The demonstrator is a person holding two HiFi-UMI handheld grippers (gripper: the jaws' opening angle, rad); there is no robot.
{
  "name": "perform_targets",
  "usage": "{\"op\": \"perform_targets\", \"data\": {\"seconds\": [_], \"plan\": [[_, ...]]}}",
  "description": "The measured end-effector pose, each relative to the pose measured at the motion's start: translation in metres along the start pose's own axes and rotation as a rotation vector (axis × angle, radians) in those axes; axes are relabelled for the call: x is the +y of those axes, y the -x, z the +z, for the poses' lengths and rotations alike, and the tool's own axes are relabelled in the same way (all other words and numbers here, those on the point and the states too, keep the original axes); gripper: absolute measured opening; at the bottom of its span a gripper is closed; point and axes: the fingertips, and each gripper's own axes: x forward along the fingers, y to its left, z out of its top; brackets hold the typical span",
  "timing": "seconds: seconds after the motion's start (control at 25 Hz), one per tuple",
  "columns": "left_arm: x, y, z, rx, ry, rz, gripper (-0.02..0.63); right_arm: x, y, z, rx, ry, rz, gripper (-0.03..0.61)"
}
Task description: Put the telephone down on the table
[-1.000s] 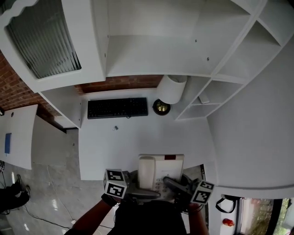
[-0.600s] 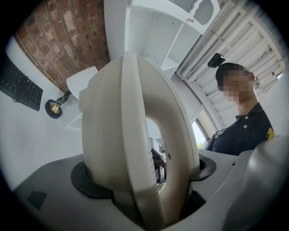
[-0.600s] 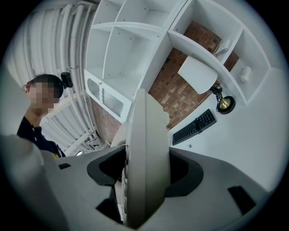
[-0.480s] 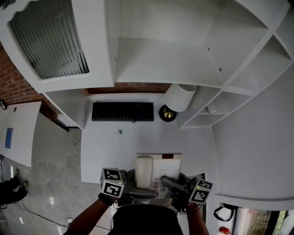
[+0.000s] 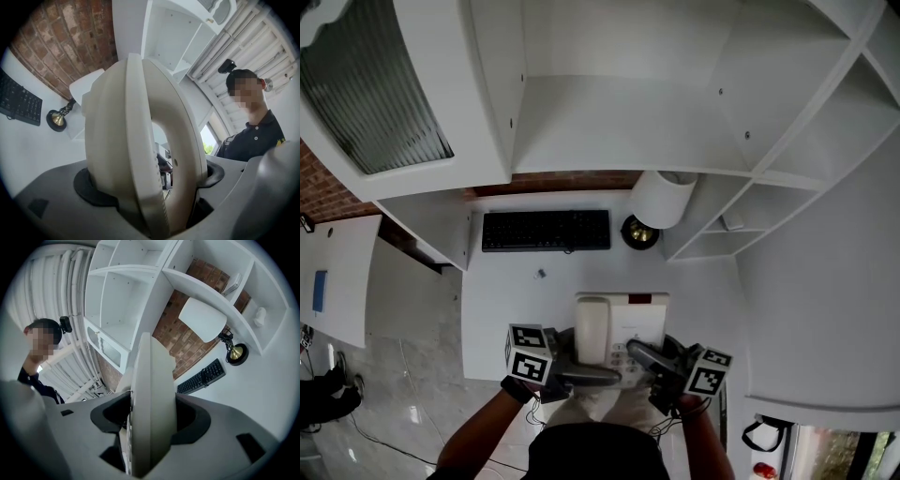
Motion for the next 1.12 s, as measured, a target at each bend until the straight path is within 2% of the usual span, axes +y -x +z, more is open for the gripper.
{"op": "perform_targets", "data": {"seconds": [0.48,0.72,0.96,1.12], "plan": [[0.065,-0.001,-0.017,0.004,0.077,0.051,0.483,-0.068,-0.011,-0.017,0.026,-0.086,-0.014,0.242],[0.101,0.003,-0.028,-0.026,0.113,0.064,0.483,-0.101,-0.019,-0.032,0.046,-0.139,-0.019,0.242],[0.143,0.007,-0.051,-0.027,0.206,0.101,0.483,-0.147,-0.024,-0.056,0.085,-0.217,-0.053,0.242],[0.163,0.008,-0.065,-0.023,0.276,0.101,0.483,-0.161,-0.032,-0.066,0.076,-0.298,-0.021,0.244]]}}
